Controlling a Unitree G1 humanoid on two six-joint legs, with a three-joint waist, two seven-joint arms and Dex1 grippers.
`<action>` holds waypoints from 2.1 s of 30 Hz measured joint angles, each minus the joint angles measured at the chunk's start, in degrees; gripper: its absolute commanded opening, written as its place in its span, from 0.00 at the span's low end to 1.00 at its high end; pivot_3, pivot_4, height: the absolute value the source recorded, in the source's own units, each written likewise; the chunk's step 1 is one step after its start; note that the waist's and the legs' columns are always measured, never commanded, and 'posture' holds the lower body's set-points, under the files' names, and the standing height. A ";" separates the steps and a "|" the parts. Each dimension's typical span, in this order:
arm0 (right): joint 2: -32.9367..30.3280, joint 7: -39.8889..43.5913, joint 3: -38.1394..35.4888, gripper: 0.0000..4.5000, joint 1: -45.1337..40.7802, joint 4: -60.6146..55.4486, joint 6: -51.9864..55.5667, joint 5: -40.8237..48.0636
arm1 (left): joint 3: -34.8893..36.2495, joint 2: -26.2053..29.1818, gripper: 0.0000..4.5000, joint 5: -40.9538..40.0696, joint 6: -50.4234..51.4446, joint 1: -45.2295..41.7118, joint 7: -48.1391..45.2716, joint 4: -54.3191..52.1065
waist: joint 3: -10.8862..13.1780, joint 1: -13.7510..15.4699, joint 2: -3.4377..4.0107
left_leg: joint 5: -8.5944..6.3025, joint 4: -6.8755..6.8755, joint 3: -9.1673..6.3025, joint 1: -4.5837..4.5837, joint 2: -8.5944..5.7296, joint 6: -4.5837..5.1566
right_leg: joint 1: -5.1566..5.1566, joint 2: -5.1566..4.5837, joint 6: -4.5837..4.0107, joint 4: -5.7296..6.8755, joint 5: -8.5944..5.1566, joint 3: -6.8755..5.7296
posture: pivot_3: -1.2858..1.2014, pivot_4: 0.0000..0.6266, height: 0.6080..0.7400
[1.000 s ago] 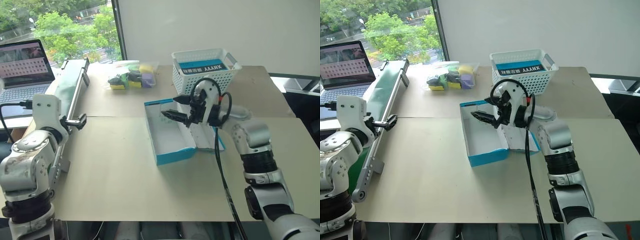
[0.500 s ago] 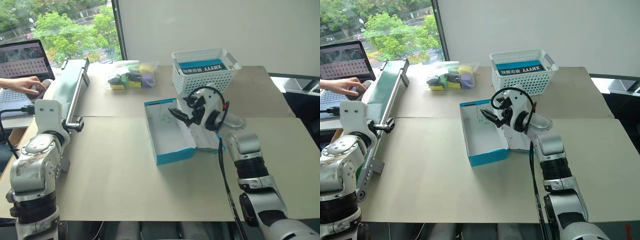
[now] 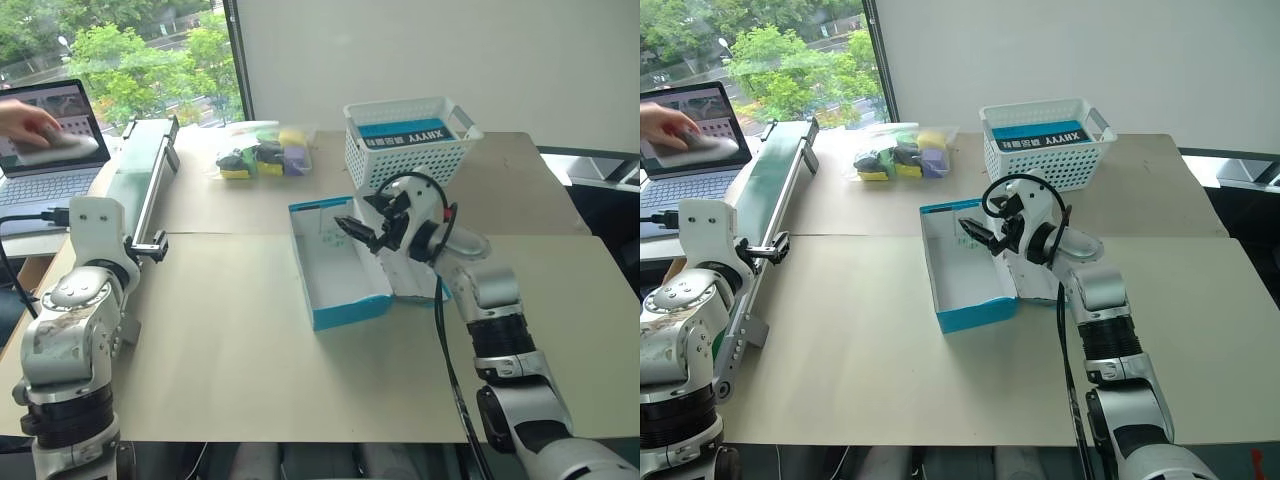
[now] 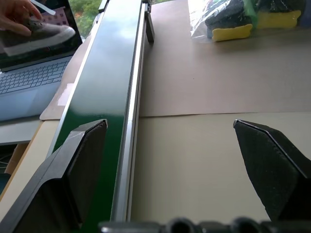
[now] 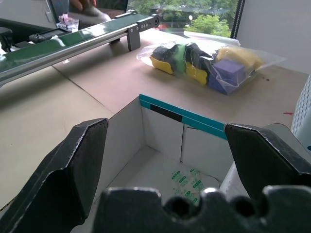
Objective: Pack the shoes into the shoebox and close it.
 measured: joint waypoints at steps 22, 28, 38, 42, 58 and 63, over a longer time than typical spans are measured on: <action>0.45 2.17 0.43 1.00 -2.36 -1.88 3.67 0.28 | 1.75 1.34 0.99 1.15 -5.06 -4.98 0.41 6.47 | 0.00 -0.17 0.00 | 0.00 0.00 0.00 0.01 0.00 0.00 | 0.00 0.01 0.00 0.00 0.00 0.00 | 0.52 0.24 1.00; 3.01 5.81 3.03 1.00 -5.35 2.27 0.27 -0.11 | 4.15 -1.61 0.99 1.56 -10.00 -3.34 3.20 12.65 | -0.02 -0.06 -0.04 | 0.00 0.01 0.00 0.01 0.00 0.00 | -0.02 0.00 0.00 0.03 0.00 -0.02 | 0.52 0.24 1.00; 3.54 8.99 5.60 1.00 -4.05 1.33 0.17 -0.24 | 10.55 -1.63 0.99 -0.20 -12.98 -3.13 3.51 17.66 | -0.04 0.06 -0.09 | 0.00 0.01 -0.03 0.01 0.00 0.00 | -0.02 -0.01 0.00 0.07 0.00 -0.04 | 0.52 0.24 1.00; 3.41 9.95 5.75 1.00 -1.88 -2.84 2.84 0.64 | 11.63 0.09 0.99 -2.19 -12.97 -4.36 1.61 23.06 | -0.05 0.06 -0.11 | 0.00 0.01 -0.05 0.01 0.00 0.00 | -0.02 0.00 0.00 0.07 0.00 -0.07 | 0.52 0.24 1.00; 1.59 9.49 6.23 1.00 3.05 -14.39 11.07 4.74 | 4.83 7.43 0.99 -1.60 -21.69 -20.91 -2.86 50.09 | -0.07 -0.18 -0.18 | 0.01 0.01 -0.08 0.01 -0.01 -0.01 | -0.05 0.02 0.00 0.14 0.00 -0.12 | 0.52 0.24 1.00; 0.88 8.51 5.84 1.00 3.39 -16.18 12.86 5.16 | 4.58 7.52 0.99 -1.66 -23.09 -23.84 -2.31 56.09 | -0.07 -0.14 -0.19 | 0.01 0.01 -0.09 0.01 -0.01 -0.01 | -0.06 0.03 0.00 0.16 0.00 -0.12 | 0.52 0.24 1.00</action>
